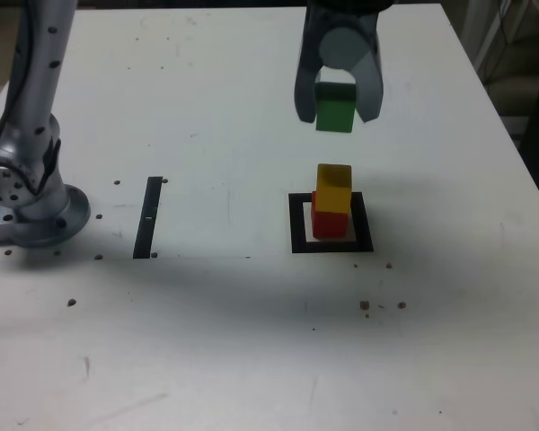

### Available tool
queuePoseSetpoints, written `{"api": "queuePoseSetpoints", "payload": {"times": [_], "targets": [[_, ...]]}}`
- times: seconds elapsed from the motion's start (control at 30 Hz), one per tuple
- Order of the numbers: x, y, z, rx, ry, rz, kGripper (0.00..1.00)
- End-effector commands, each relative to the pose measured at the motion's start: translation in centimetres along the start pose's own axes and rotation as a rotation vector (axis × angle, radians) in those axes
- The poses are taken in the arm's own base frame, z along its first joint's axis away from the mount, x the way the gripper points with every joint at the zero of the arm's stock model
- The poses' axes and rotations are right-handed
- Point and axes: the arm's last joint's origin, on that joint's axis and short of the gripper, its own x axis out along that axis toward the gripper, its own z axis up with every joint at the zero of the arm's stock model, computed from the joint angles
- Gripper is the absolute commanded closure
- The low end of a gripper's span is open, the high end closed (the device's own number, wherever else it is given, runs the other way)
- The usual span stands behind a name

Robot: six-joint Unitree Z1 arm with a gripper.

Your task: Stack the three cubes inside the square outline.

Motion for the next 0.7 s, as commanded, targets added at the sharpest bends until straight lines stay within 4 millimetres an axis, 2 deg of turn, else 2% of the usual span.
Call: {"api": "queuePoseSetpoints", "payload": {"times": [0.0,0.3,0.67], "targets": [[-0.2,-0.5,-0.5,0.001,-0.007,-0.005,0.70],[0.9,-2.3,-0.7,0.006,-0.023,-0.022,0.70],[2.0,-2.6,0.0,0.002,-0.029,-0.027,0.70]]}}
